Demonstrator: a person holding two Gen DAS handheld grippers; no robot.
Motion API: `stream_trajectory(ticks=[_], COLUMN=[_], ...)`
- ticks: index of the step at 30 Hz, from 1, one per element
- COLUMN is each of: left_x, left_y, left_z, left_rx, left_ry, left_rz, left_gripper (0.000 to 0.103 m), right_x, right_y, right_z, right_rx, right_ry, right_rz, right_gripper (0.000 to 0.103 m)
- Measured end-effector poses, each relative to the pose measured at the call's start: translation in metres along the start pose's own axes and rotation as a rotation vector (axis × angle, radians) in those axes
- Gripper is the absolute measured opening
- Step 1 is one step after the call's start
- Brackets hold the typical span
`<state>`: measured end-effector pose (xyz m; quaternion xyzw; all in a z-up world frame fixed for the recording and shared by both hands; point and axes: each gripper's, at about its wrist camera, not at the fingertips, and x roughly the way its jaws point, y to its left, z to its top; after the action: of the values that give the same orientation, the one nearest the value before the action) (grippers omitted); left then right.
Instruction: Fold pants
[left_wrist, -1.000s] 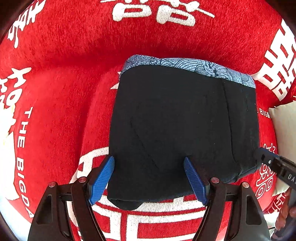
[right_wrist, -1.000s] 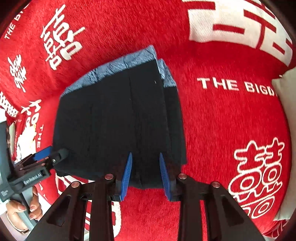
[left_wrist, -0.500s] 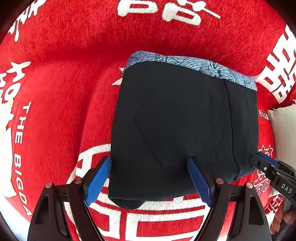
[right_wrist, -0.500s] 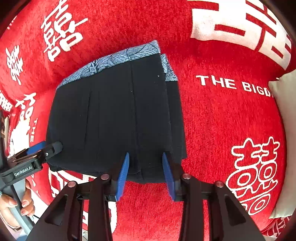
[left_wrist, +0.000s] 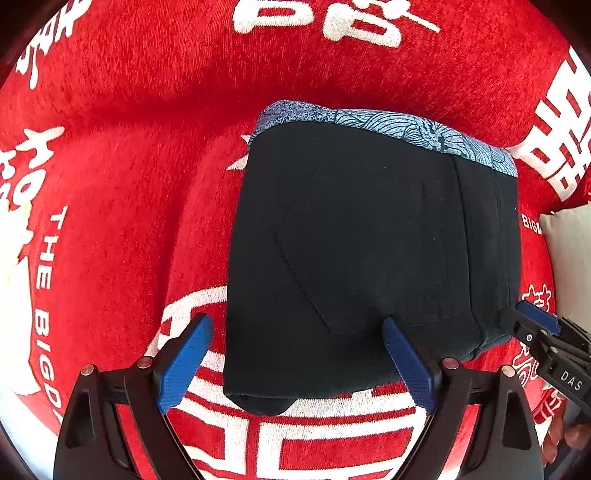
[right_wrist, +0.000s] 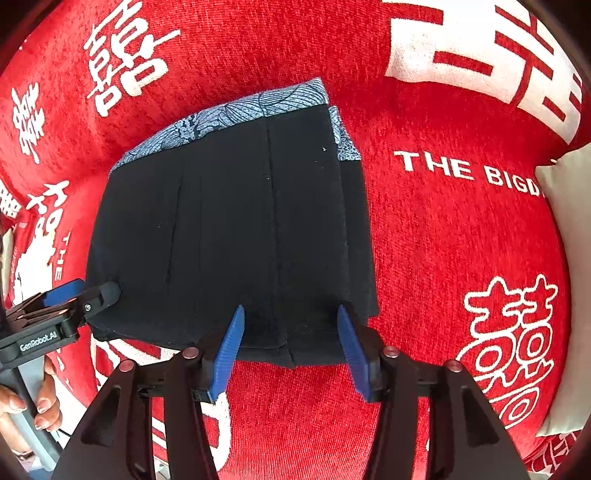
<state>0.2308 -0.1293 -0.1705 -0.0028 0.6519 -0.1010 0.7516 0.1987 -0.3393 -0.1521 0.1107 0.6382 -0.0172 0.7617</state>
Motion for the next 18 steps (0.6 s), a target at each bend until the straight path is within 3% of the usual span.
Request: stream_trajectory(ticks=[7, 11, 14, 15, 17, 18], left_x=[-0.023, -0.036, -0.039, -0.039, -0.034, -0.029], left_y=[0.004, 0.008, 0.018, 0.020, 0.023, 0.023], left_z=[0.006, 0.025, 0.048, 0.054, 0.070, 0.077], left_rx=[0.018, 0.041, 0.021, 0.015, -0.001, -0.007], left_ry=[-0.046, -0.099, -0.137, -0.146, -0.162, -0.163], left_rz=[0.042, 0.085, 0.106, 0.111, 0.135, 0.151], left_gripper=[0.093, 0.093, 0.093, 0.093, 0.093, 0.093], right_x=[0.004, -0.003, -0.022, -0.027, -0.034, -0.034], right_y=[-0.013, -0.017, -0.026, -0.030, -0.037, -0.040], right_z=[-0.005, -0.004, 0.000, 0.005, 0.017, 0.023], right_rx=[0.060, 0.067, 0.083, 0.091, 0.105, 0.106], right_ry=[-0.010, -0.013, -0.070, -0.092, -0.121, -0.119], right_rz=[0.010, 0.007, -0.015, -0.011, 0.022, 0.031], right_gripper=[0.066, 0.066, 0.066, 0.065, 0.038, 0.037])
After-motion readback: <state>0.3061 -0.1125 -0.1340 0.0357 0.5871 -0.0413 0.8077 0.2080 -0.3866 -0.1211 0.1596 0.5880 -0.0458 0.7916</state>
